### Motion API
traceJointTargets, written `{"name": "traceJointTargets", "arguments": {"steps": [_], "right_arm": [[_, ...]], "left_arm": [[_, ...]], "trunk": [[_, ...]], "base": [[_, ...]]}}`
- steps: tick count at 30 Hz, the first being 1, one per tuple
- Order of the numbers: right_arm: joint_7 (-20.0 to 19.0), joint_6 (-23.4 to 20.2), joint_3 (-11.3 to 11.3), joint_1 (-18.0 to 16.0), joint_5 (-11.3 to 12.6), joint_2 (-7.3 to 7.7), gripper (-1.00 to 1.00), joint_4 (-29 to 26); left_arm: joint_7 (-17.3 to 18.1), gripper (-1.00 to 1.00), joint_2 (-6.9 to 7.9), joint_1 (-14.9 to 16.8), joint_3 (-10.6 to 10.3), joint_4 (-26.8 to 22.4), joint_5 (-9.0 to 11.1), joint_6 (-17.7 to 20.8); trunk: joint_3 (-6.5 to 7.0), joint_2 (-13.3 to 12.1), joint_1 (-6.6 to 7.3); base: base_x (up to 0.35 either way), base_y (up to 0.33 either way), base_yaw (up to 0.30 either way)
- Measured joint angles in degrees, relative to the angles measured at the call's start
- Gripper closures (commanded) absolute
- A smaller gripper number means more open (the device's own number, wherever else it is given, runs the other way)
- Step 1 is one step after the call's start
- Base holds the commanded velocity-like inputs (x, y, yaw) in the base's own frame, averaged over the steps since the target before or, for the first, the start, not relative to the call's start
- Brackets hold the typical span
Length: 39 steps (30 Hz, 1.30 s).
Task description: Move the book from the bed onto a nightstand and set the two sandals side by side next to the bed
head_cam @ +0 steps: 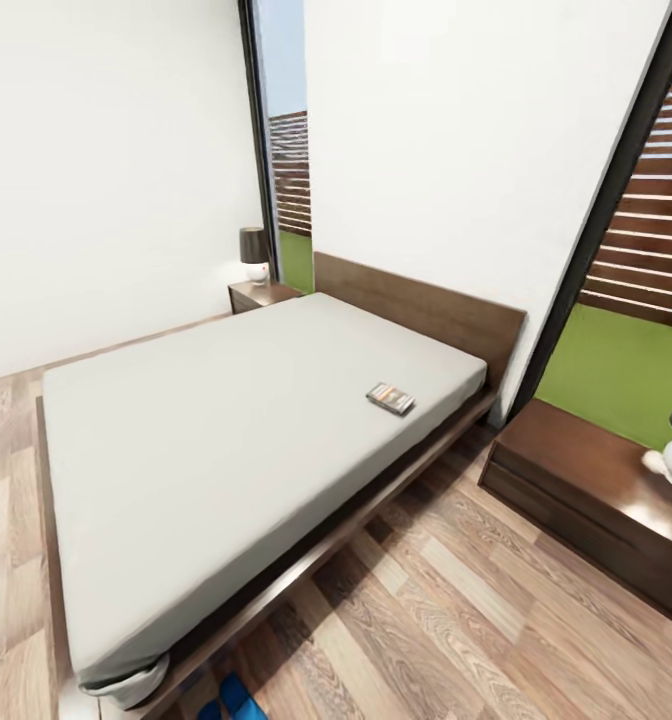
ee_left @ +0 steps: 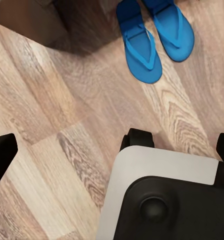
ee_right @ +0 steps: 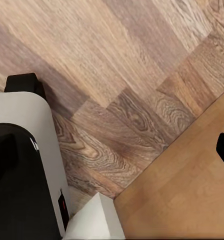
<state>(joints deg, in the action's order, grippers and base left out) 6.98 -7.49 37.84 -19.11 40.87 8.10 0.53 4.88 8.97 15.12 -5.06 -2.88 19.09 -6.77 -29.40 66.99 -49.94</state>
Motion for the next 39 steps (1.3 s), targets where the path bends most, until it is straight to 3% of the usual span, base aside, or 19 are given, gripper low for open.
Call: {"name": "traceJointTargets", "arguments": {"steps": [13,39], "right_arm": [[0.00,0.00,-0.01,0.00,-0.08,-0.57,-1.00,-0.14],[0.00,0.00,-0.08,0.00,-0.08,-0.62,-1.00,-0.17]], "left_arm": [[0.00,-1.00,0.06,-0.02,0.00,0.00,0.00,-0.05],[-0.08,-1.00,-0.01,0.00,0.00,-0.07,0.00,-0.06]], "trunk": [[0.00,0.00,0.00],[0.00,0.00,0.00]], "base": [[0.000,0.000,-0.122],[0.000,-0.012,-0.269]]}}
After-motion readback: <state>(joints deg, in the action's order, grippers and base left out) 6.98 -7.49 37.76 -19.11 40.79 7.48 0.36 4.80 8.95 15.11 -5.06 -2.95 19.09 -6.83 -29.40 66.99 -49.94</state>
